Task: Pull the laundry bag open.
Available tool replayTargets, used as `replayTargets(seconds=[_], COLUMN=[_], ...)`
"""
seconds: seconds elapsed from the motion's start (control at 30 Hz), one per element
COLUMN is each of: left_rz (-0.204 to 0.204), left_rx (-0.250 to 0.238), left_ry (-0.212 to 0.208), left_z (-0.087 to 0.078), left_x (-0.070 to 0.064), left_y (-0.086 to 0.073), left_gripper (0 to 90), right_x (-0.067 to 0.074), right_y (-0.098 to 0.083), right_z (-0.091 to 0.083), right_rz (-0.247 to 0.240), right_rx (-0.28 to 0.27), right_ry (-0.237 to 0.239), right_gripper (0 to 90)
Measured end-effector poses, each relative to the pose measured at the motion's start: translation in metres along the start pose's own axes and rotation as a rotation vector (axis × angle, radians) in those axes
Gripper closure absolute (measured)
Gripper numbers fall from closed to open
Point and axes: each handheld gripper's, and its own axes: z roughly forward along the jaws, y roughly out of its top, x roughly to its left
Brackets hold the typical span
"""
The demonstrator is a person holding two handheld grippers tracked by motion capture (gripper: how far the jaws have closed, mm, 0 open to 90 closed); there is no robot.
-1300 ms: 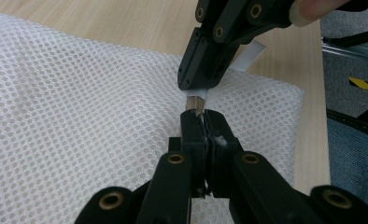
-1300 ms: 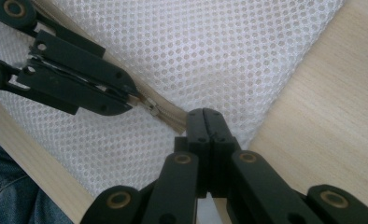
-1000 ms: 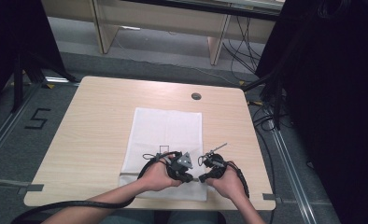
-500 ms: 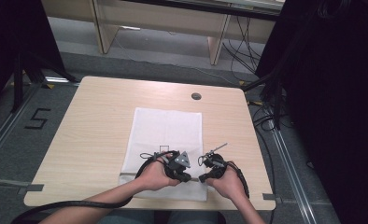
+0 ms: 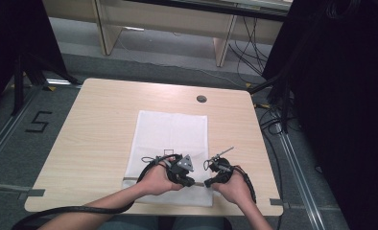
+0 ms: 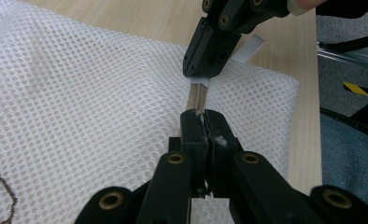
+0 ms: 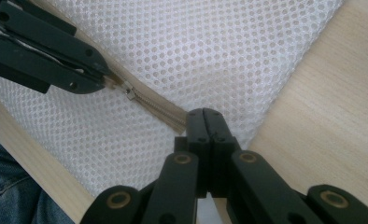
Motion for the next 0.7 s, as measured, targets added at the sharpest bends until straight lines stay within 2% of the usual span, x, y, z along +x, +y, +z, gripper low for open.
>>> replayTargets(seconds=[0.1, 0.17, 0.27, 0.4, 0.43, 0.5, 0.7], left_rz=[0.016, 0.0, 0.014, 0.004, 0.022, 0.006, 0.009], left_rx=[0.003, 0.002, 0.002, 0.009, 0.012, 0.009, 0.007], left_ry=[0.001, 0.001, 0.0, 0.001, 0.001, 0.002, 0.0], left_z=[-0.0009, -0.0023, -0.0039, -0.0052, -0.0057, -0.0059, -0.0073], left_x=[0.0004, 0.0005, 0.0015, 0.0015, 0.0023, 0.0016, 0.0019], left_y=[0.0002, -0.0004, -0.0009, -0.0016, -0.0014, -0.0019, -0.0027], left_gripper=[87.6, 87.6, 87.6, 87.6, 87.6, 87.6, 87.6], right_x=[-0.0006, -0.0009, -0.0009, -0.0009, -0.0009, -0.0009, -0.001], right_y=[-0.0001, -0.0002, -0.0002, -0.0002, -0.0002, -0.0002, -0.0003], right_z=[0.0003, 0.0001, -0.0001, -0.0001, 0.0, 0.0001, 0.0001], right_rz=[-0.009, -0.011, -0.013, -0.013, -0.013, -0.01, -0.01], right_rx=[-0.007, -0.006, -0.007, -0.007, -0.008, -0.009, -0.01], right_ry=[0.0, 0.004, 0.006, 0.006, 0.006, 0.004, 0.004], right_gripper=[90.0, 90.0, 90.0, 90.0, 90.0, 90.0, 90.0])
